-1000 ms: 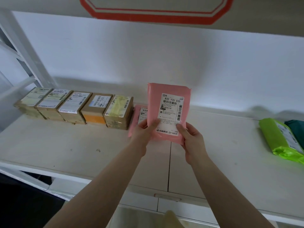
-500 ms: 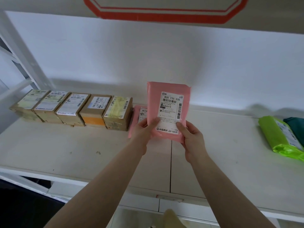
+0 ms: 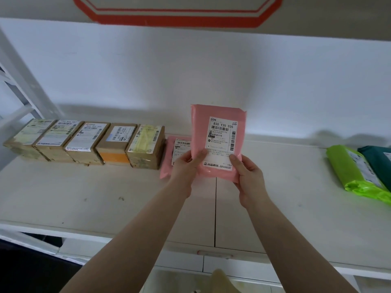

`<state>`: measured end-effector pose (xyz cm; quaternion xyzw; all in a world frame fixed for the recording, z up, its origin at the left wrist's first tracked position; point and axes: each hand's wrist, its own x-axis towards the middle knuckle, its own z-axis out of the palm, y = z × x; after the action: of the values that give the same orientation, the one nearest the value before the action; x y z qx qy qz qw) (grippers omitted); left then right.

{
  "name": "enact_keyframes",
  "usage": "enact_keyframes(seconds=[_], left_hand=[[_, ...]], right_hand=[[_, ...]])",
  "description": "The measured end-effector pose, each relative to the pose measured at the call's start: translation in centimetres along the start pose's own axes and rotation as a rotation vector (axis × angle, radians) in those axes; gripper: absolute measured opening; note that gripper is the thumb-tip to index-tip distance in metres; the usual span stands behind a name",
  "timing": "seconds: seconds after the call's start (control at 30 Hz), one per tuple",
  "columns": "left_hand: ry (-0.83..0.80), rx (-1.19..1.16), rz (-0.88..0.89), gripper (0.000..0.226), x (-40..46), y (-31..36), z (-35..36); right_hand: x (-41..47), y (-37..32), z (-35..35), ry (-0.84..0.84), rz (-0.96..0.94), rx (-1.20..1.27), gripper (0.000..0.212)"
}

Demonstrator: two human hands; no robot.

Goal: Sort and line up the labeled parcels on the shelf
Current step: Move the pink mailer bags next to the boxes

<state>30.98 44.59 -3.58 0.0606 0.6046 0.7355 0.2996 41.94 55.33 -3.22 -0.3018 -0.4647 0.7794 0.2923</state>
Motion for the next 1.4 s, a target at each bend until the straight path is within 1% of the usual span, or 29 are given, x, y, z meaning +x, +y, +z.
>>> enact_keyframes(seconds=[0.1,0.17,0.23,0.37,0.43,0.5,0.63,0.73,0.83,0.93,1.03,1.23,1.33,1.4], left_hand=[[-0.014,0.071,0.030,0.017,-0.1,0.0,0.9],[-0.016,0.134,0.059,0.017,-0.3,0.0,1.5],[-0.006,0.206,0.091,0.022,-0.3,-0.1,2.0],[0.119,0.428,0.171,0.043,0.5,-0.5,2.7],[0.176,0.544,0.209,0.049,0.8,-0.8,2.7],[0.206,0.611,0.253,0.051,1.1,-1.1,2.5],[0.227,0.765,0.322,0.049,1.5,-1.9,1.8],[0.207,0.935,0.355,0.054,1.7,-2.8,1.6],[0.181,1.155,0.329,0.067,2.0,-3.5,1.9],[0.138,1.278,0.306,0.076,2.7,-4.3,1.7],[0.124,1.331,0.316,0.075,3.1,-4.9,1.4],[0.131,1.336,0.340,0.060,3.4,-5.0,1.5],[0.127,1.328,0.356,0.057,3.5,-5.0,1.5],[0.125,1.297,0.368,0.053,3.6,-4.9,1.7]], right_hand=[[0.3,-0.4,-0.6,0.046,0.010,0.001,0.014],[0.6,-0.6,-1.1,0.081,0.020,-0.003,0.014],[0.8,-0.8,-1.7,0.111,0.032,-0.015,0.015],[1.4,-1.1,-2.9,0.171,0.058,-0.030,0.017],[1.8,-1.2,-3.5,0.197,0.075,-0.051,0.015],[2.3,-1.1,-4.0,0.226,0.092,-0.073,0.009],[3.3,-0.4,-5.0,0.276,0.117,-0.126,0.012],[4.1,0.6,-5.5,0.295,0.127,-0.233,0.014],[4.7,1.2,-5.4,0.297,0.121,-0.317,0.019],[5.3,1.6,-5.0,0.269,0.110,-0.433,0.020],[6.0,1.8,-4.7,0.246,0.108,-0.541,0.026],[6.1,1.7,-4.9,0.247,0.094,-0.648,0.037],[5.9,1.5,-5.0,0.249,0.069,-0.691,0.034],[5.7,1.4,-5.0,0.255,0.066,-0.707,0.036]])
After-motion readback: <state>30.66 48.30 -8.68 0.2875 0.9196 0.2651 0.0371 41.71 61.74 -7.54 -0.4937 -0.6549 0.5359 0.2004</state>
